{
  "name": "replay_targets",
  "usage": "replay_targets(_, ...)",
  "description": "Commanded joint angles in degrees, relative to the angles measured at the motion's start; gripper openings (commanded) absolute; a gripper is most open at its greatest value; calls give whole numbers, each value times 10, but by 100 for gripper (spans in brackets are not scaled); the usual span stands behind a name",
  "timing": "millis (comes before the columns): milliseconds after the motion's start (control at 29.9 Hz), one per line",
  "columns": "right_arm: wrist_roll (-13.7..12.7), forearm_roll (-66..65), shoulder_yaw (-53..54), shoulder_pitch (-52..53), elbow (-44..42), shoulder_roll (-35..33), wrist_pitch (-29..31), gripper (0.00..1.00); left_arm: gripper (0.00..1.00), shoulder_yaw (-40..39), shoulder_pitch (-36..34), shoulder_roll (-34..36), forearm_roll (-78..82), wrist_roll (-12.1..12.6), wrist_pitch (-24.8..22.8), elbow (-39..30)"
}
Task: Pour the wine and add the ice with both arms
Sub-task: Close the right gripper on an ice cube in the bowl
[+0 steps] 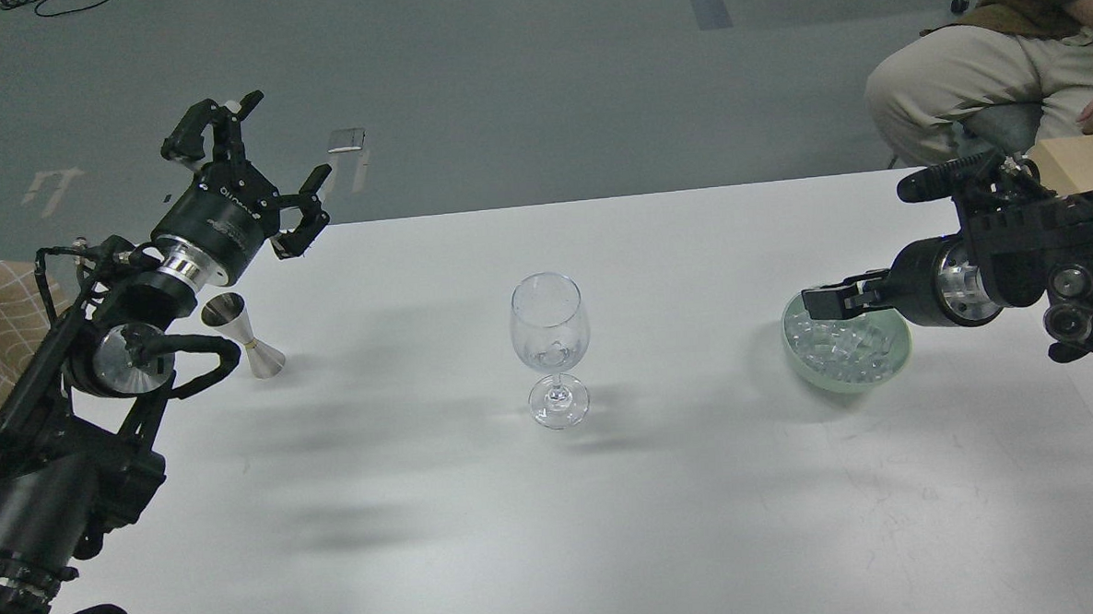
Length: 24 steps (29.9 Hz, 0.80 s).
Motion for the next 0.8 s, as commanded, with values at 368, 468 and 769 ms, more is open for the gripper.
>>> replay_targets(368,0,-11,-35,-11,-9,1,0,79,98,0,1,-11,0,-1,1,0)
replay_targets(468,0,-14,-36,-16,-19,4,0,77,98,0,1,-11,0,0,1,0)
replay_targets(769,0,-15,-35,-22,-41,23,0,74,98,-1,3,-10,0,-1,1,0)
